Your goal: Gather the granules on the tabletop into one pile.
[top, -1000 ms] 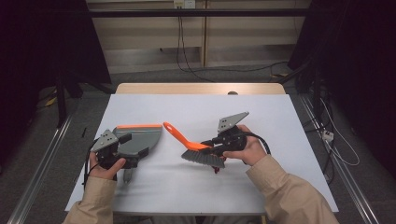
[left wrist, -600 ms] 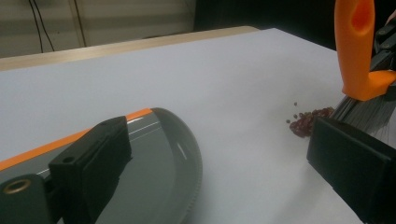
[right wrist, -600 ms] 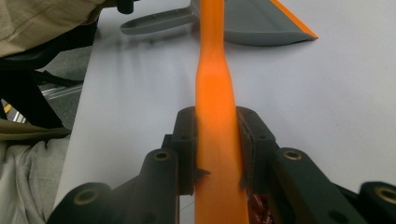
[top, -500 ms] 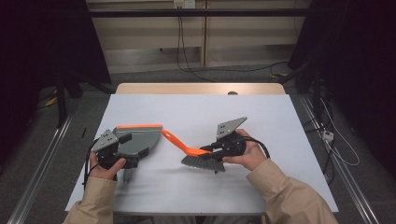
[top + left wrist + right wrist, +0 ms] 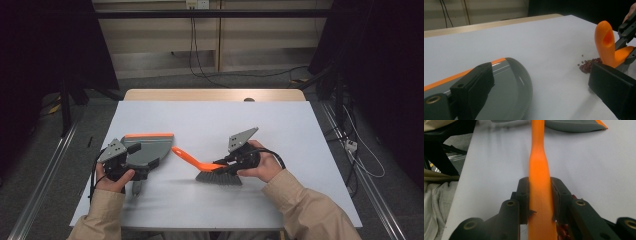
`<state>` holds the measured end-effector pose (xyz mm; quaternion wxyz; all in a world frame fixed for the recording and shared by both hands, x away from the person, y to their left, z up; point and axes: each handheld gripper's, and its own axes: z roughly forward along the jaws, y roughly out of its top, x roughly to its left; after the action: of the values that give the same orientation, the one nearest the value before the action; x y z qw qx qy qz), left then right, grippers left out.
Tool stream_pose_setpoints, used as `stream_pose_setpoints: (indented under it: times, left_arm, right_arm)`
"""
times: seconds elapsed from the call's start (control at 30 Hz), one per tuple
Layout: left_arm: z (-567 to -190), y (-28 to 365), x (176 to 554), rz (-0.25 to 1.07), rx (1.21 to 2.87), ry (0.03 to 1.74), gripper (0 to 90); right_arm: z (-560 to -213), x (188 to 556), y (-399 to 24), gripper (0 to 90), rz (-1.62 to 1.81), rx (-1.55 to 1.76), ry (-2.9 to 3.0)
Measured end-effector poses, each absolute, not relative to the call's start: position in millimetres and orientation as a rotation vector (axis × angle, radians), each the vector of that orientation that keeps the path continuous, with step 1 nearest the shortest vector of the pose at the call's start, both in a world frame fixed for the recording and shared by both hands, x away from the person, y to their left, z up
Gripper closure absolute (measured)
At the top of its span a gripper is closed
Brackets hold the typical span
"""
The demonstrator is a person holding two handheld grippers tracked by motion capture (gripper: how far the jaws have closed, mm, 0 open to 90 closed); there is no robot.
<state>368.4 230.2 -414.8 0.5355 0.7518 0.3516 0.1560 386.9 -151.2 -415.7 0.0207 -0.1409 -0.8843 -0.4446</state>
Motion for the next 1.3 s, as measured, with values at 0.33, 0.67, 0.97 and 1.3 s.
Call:
stream_pose_setpoints:
  times: [0.33,0.67,0.97,1.3]
  left_arm:
    - [-414.8,230.3,368.5,0.371,1.791,0.836,5.9]
    - [-414.5,230.0,368.1,0.374,1.795,0.835,6.0]
    - [-414.2,229.4,367.7,0.377,1.791,0.835,5.9]
    - [-413.4,231.2,367.6,0.377,1.789,0.83,5.9]
  right_arm:
    - [-417.3,396.8,-151.1,71.7,-1.424,-0.462,-2.723]
    - [-397.2,398.5,-157.3,71.7,-1.546,-0.796,-2.67]
    - [-389.8,398.6,-142.9,71.7,-1.639,-1.327,-2.523]
    - [-410.1,400.0,-99.9,71.6,-1.58,-1.473,-2.492]
